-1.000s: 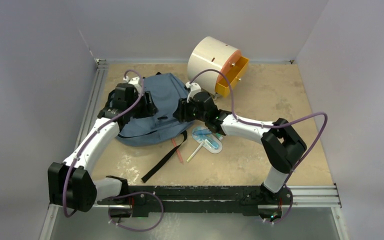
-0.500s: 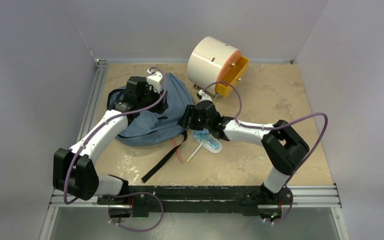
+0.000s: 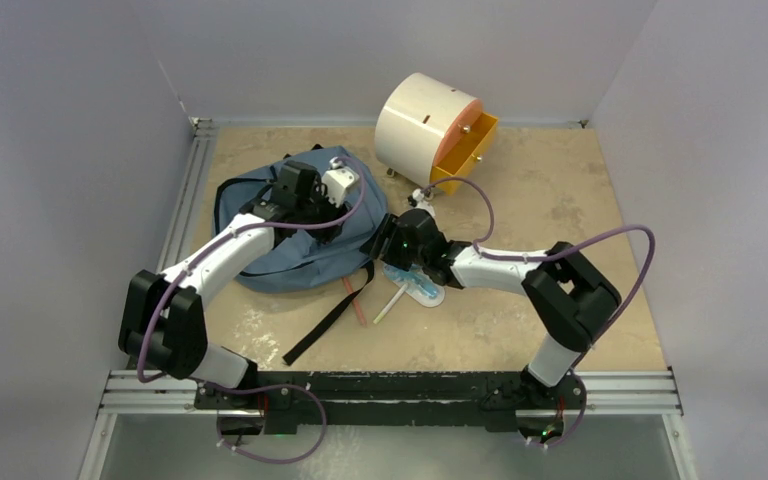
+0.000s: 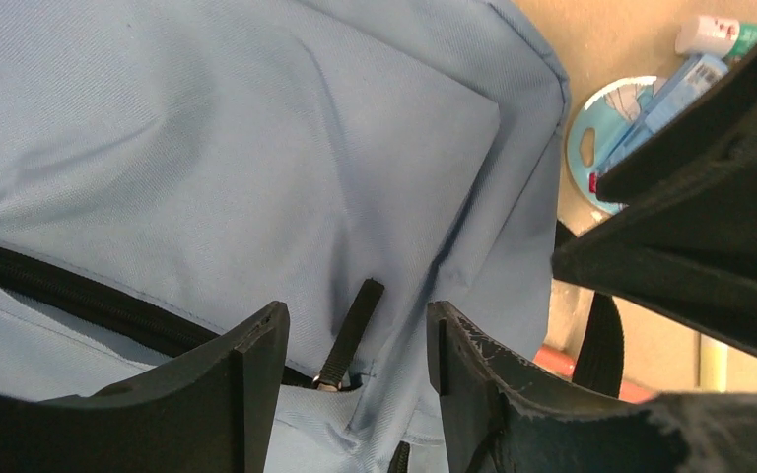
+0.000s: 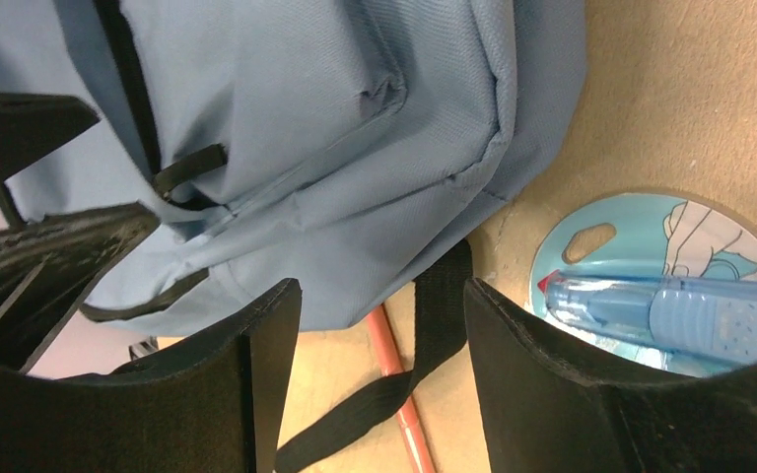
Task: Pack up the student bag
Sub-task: Unzip the student bag at the center of the board.
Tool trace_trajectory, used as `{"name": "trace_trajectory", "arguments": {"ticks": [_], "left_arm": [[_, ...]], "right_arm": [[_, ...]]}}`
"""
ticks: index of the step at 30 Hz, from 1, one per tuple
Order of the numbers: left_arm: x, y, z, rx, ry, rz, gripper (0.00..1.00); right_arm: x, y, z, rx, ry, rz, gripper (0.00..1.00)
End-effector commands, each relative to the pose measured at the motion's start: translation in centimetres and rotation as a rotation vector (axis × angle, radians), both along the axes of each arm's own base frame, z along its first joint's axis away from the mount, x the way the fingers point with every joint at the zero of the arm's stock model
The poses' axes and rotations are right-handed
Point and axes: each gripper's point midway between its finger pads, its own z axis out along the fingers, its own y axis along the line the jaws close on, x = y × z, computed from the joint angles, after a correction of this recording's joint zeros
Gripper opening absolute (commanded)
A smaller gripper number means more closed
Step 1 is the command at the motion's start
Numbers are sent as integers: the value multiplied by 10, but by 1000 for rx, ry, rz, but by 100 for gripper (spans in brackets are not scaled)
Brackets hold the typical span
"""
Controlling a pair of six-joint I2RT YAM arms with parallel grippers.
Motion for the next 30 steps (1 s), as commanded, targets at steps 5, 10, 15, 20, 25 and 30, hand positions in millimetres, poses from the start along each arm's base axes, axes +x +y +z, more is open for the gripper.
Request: {"name": "trace_trajectory", "arguments": {"ticks": [5,10,15,20,25,30], "left_arm": [[3,-4,12,42,-38,-84,51],[2,-2,-3,89,-14,-93,51],[2,0,-18,145,11,-102,51],[7,7,-28,226,9,-82,50],[12,14,-26,273,-15,-58,47],[15,23,-25,316,-40,-29,41]], "right_arm": [[20,16,6,60,-9,-18,64],[26,19,3,70,-1,-16,64],[33,19,5,80,-10,-25,63],[37,19,8,83,-19,-20,62],[37,19,8,84,-20,-14,62],[38,21,8,89,-19,-9,61]]}}
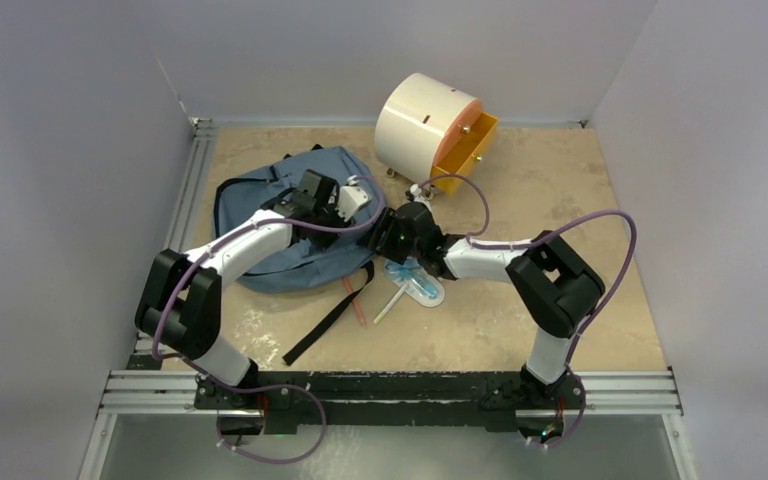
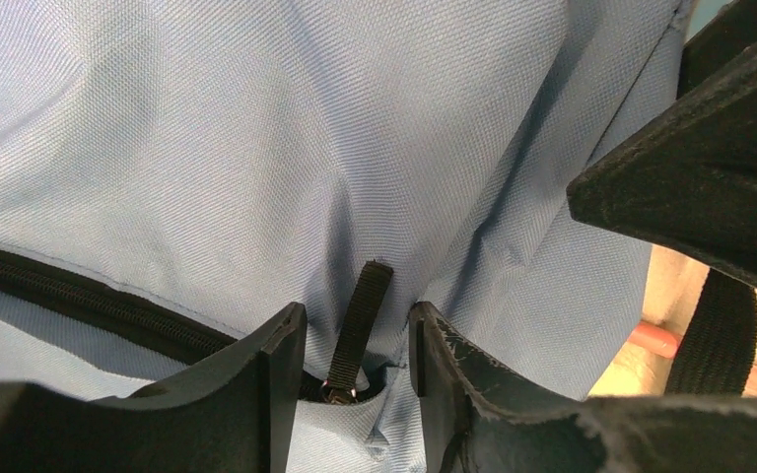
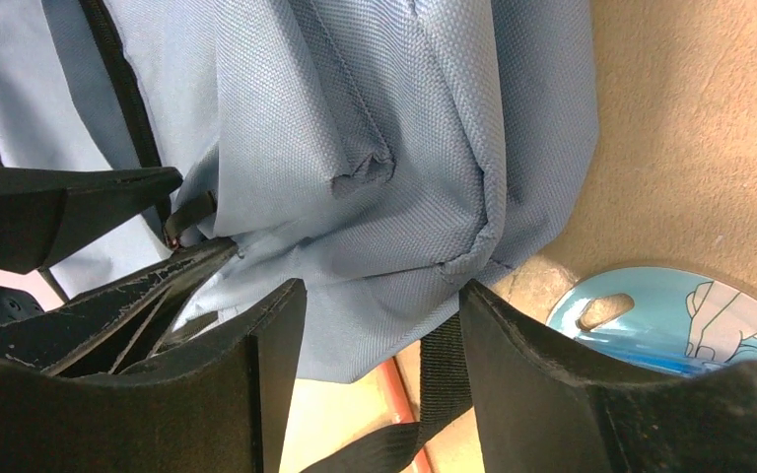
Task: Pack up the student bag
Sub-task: Unzip the student bag at the center of the board.
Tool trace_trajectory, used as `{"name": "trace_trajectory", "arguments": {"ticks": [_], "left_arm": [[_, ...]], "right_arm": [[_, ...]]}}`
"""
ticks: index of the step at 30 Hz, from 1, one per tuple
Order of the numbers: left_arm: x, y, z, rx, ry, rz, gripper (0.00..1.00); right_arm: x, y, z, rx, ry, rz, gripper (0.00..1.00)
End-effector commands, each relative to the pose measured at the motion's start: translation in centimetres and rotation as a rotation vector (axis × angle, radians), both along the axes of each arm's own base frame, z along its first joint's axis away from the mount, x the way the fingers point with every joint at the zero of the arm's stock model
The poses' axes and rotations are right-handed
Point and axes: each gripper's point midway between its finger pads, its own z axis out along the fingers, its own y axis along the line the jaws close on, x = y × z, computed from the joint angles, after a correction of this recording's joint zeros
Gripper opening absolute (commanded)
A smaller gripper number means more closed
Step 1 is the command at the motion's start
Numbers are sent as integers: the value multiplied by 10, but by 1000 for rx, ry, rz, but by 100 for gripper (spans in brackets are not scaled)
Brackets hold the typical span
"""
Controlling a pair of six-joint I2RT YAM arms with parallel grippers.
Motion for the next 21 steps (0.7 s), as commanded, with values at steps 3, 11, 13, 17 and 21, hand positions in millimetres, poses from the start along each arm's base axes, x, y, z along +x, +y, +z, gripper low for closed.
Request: {"name": "trace_trajectory", "arguments": {"ticks": [3,11,13,17,21], "left_arm": [[18,6,20,42,-93,14,34],[16,2,22,24,-68,18,13],[14,0,24,10,-58,23,7],[10,-5,27,-21,-20,38,0],[5,-9,29,-51,8,47,0]], "right_arm": [[15,12,23,52,-54,0,60],[16,11,25,53,-58,-1,57],[16,11,25,55,-60,-1,56],[18,12,27,67,-65,-4,56],[21,14,27,70,-69,-6,54]]}}
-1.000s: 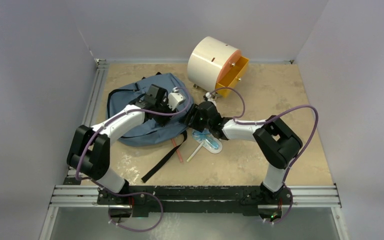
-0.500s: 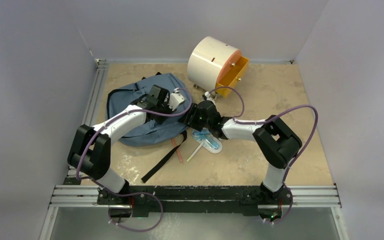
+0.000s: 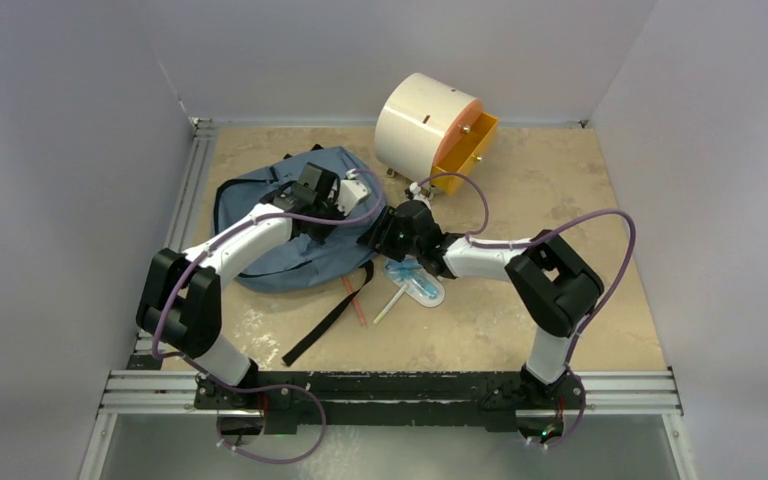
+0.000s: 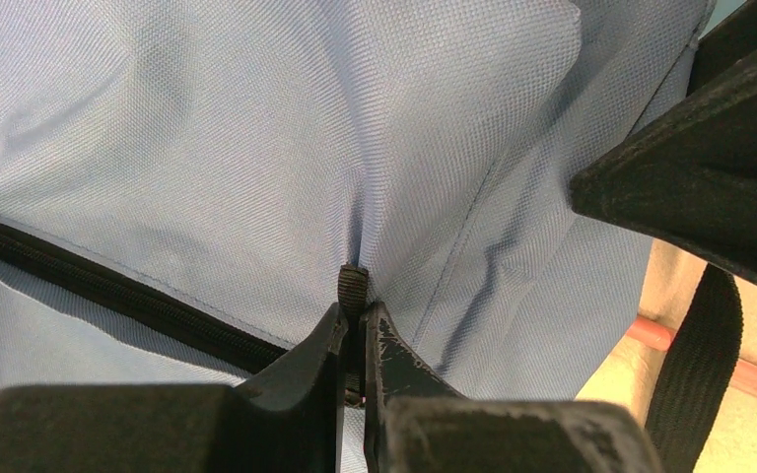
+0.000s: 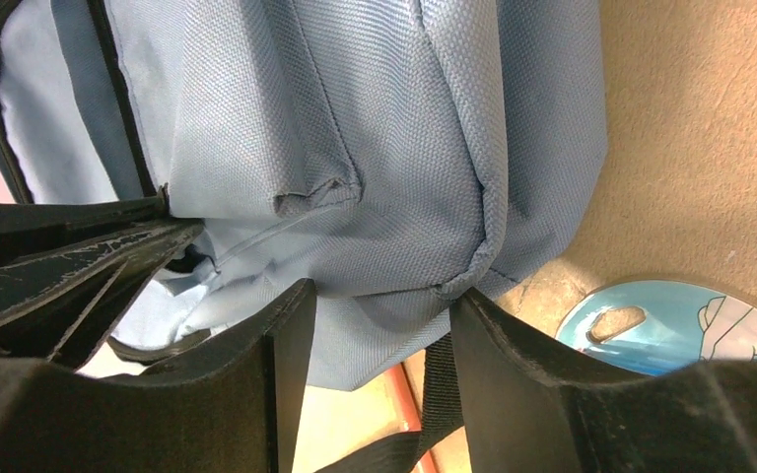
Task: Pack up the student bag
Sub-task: Unzip the student bag at the center of the board.
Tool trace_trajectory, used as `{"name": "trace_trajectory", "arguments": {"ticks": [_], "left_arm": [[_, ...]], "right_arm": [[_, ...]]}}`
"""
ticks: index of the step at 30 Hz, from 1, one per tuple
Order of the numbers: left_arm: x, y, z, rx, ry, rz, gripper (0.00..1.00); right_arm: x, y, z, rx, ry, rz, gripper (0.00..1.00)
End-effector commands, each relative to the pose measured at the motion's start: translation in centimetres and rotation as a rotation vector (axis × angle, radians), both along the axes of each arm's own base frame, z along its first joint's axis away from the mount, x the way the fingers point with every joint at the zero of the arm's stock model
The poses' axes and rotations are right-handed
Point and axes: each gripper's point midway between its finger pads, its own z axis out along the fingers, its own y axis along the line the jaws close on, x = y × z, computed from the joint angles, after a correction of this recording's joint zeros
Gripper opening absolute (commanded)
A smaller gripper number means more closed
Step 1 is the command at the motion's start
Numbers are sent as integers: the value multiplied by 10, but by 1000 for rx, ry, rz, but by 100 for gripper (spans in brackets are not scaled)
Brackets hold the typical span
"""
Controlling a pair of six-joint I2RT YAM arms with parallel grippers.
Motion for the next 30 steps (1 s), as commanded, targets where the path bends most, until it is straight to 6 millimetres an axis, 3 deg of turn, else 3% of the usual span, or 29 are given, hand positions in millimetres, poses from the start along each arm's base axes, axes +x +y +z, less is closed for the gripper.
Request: {"name": "trace_trajectory", "arguments": {"ticks": [1,6,17,24,30], "left_arm": [[1,-11,18,-73,2,18,0],[-5,-11,16,-83,15,18,5],[-9,-10,15,-80,30,13,13],[-11,-10,15,-83,37,9,18],[-11,-8,16,-78,32,12,13]], "right_arm": [[18,12,23,61,-60,-6,52],[24,12,21,63,-65,-13,31],[19,12,16,80,-55,4,4],[18,13,16,89,-53,13,0],[17,14,16,94,-52,22,0]]}}
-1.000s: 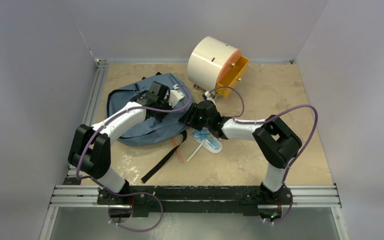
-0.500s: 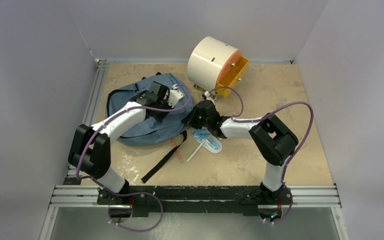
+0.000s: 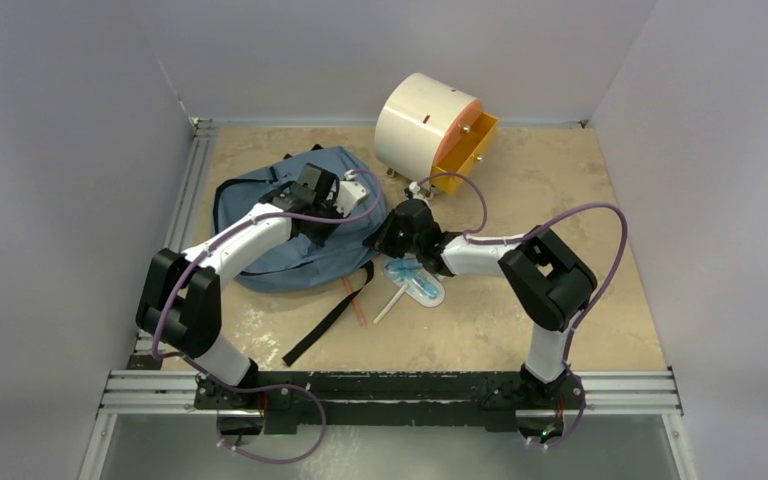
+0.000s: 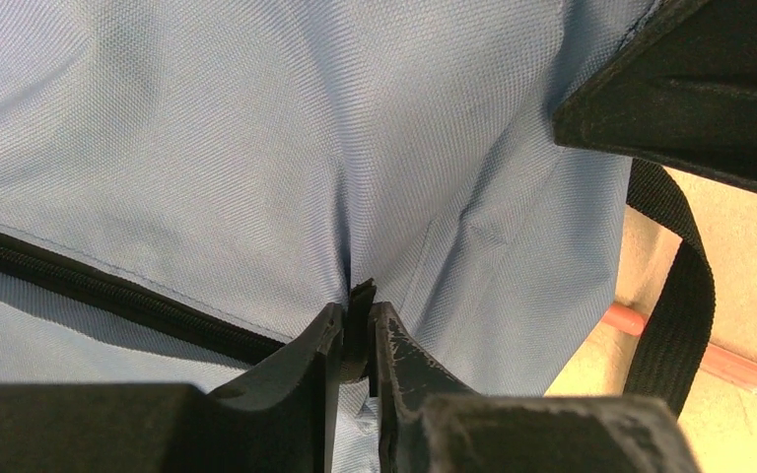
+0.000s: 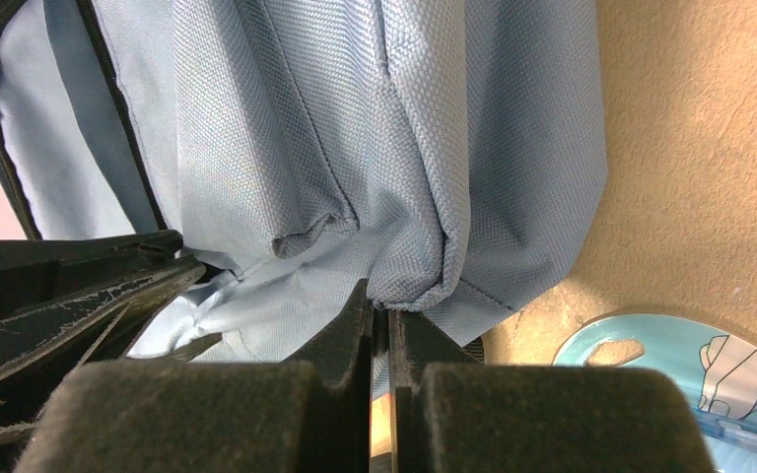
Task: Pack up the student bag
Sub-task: Unzip the student bag at the center of the board.
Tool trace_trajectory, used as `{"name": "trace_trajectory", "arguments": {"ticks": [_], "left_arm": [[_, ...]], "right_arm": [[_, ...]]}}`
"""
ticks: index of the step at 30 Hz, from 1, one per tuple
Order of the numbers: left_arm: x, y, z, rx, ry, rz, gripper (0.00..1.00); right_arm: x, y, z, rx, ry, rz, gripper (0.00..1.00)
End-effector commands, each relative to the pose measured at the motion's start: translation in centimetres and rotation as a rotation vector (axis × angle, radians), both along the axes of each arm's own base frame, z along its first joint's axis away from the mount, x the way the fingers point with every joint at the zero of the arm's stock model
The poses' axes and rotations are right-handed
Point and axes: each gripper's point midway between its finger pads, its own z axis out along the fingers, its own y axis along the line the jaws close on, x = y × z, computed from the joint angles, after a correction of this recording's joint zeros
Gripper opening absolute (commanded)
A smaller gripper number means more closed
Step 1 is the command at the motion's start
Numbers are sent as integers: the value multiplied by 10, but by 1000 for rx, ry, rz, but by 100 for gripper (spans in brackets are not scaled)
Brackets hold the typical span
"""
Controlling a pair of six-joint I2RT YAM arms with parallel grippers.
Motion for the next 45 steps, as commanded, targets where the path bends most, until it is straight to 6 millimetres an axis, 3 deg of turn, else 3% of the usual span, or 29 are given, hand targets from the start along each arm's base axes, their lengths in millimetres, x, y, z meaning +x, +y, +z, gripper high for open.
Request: {"name": "trace_trajectory", "arguments": {"ticks": [1,8,15,22,33,45], "left_arm": [[-1,-6,19,-47,-23,-6,12],[-3,-5,29,-53,-28,3,11],[-2,-3,30,-45,-29,18,4],[9,8,39,-10,-86,95,0],[78,32,75,26,-386,305,0],[150,77,90,13,-535,430,0]], "right_arm": [[9,11,24,74,-59,14,0],[7,11,22,74,-56,18,0],[8,12,23,79,-58,21,0],[7,11,22,73,-58,23,0],[3,7,16,40,-58,41,0],[2,0,16,18,-70,30,0]]}}
